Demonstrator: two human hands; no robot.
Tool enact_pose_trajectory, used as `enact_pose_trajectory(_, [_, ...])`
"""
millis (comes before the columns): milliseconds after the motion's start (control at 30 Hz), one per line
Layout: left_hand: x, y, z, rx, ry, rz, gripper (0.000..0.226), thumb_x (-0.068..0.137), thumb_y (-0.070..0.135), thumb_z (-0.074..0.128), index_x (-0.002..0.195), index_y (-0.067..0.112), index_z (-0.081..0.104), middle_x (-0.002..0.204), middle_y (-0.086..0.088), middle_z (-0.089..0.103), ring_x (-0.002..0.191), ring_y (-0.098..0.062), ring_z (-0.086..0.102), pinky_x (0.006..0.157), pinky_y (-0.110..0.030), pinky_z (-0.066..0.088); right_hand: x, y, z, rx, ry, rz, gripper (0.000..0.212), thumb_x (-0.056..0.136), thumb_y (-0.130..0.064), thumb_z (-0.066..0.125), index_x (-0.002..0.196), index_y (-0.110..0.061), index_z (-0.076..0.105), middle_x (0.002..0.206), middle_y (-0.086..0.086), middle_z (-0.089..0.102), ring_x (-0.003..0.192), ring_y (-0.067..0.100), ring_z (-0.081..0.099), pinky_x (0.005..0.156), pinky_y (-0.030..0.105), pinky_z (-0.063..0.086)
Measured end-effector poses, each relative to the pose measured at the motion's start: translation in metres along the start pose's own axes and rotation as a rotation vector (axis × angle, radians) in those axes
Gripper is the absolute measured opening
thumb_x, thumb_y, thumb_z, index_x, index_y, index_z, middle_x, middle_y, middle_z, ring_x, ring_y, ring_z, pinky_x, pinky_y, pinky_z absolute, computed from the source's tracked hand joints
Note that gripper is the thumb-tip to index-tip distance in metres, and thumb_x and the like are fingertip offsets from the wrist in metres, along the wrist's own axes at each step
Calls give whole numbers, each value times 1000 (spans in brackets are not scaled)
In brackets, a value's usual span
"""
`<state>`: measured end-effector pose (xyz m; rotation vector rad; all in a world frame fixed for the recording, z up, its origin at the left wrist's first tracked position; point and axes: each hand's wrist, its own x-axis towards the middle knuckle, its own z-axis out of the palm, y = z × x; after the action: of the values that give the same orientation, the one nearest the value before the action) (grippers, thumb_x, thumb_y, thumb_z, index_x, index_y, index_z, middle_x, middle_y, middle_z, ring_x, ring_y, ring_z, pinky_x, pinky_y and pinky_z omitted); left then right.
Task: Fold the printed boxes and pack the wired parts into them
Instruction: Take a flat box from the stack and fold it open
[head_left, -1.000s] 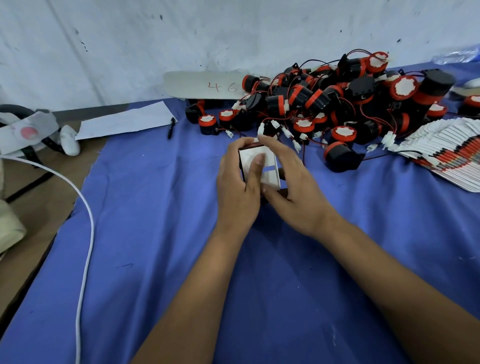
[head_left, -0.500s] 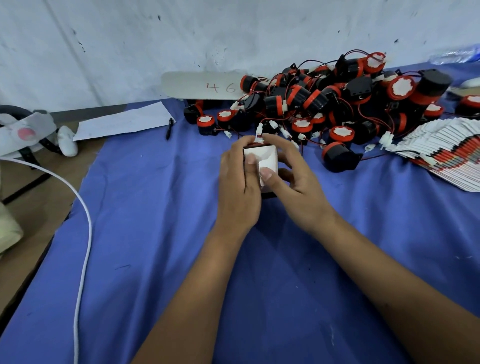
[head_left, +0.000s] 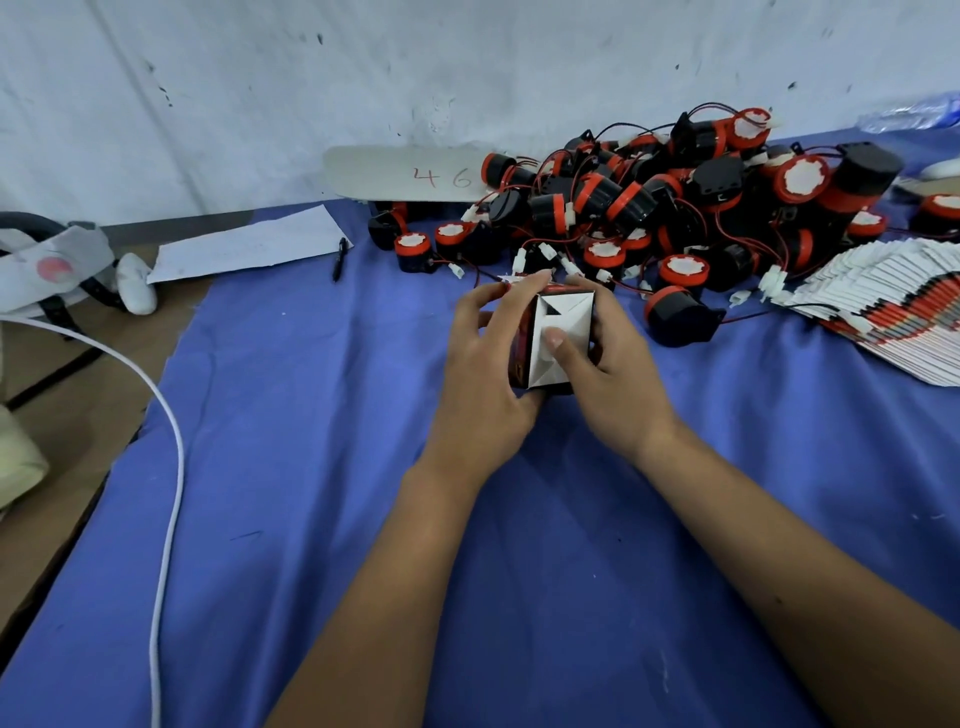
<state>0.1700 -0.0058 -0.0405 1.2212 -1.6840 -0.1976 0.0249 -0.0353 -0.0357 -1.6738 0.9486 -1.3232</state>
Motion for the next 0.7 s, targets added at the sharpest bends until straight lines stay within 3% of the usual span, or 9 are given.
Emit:
enact_pose_trajectory(33, [0, 1, 2, 1, 7, 11, 86, 78, 3, 79, 151, 33, 46, 144, -2, 40, 129, -5, 46, 98, -20, 53, 0, 0, 0, -9, 17, -6, 44, 100, -10, 59, 140, -25, 47, 127, -13, 64, 117, 5, 62, 92, 27, 56])
enact_pose_trajectory(100, [-1, 3, 6, 14, 29, 34, 83, 78, 6, 81, 149, 32, 48, 143, -4, 41, 129, -5, 46, 101, -12, 45, 0, 0, -1, -20, 60, -13, 45, 98, -9, 60, 139, -24, 50, 123, -14, 66, 112, 5, 64, 88, 25, 56])
enact_pose_trajectory(367, [2, 4, 5, -5, 72, 23, 83, 73, 2, 84, 146, 27, 53, 138, -3, 48, 126, -6, 51, 95, -4, 40, 1, 0, -2, 146, 134, 59, 39, 90, -16, 75, 123, -29, 58, 117, -5, 71, 106, 12, 70, 82, 35, 62])
enact_pose_trajectory(533, [2, 5, 3, -68, 44, 8, 84, 74, 10, 89, 147, 29, 52, 136, 3, 48, 130, -11, 52, 87, -29, 60, 3, -1, -8, 260, 140, 166, 42, 82, -20, 85, 119, -20, 64, 108, 1, 76, 96, 17, 74, 73, 35, 63])
enact_pose_trajectory(600, [2, 3, 2, -70, 17, 7, 85, 73, 10, 89, 147, 29, 52, 136, 3, 47, 130, -13, 52, 89, -39, 61, 3, 1, -9, 260, 126, 184, 39, 83, -19, 84, 117, -15, 67, 106, 1, 77, 98, 17, 74, 75, 34, 62])
enact_pose_trajectory(700, [2, 2, 1, -66, -1, 1, 85, 71, 8, 88, 145, 31, 54, 134, 3, 48, 129, -15, 52, 90, -42, 60, 4, 3, -10, 235, 115, 199, 37, 81, -20, 85, 113, -14, 68, 105, -1, 77, 99, 16, 73, 80, 35, 62])
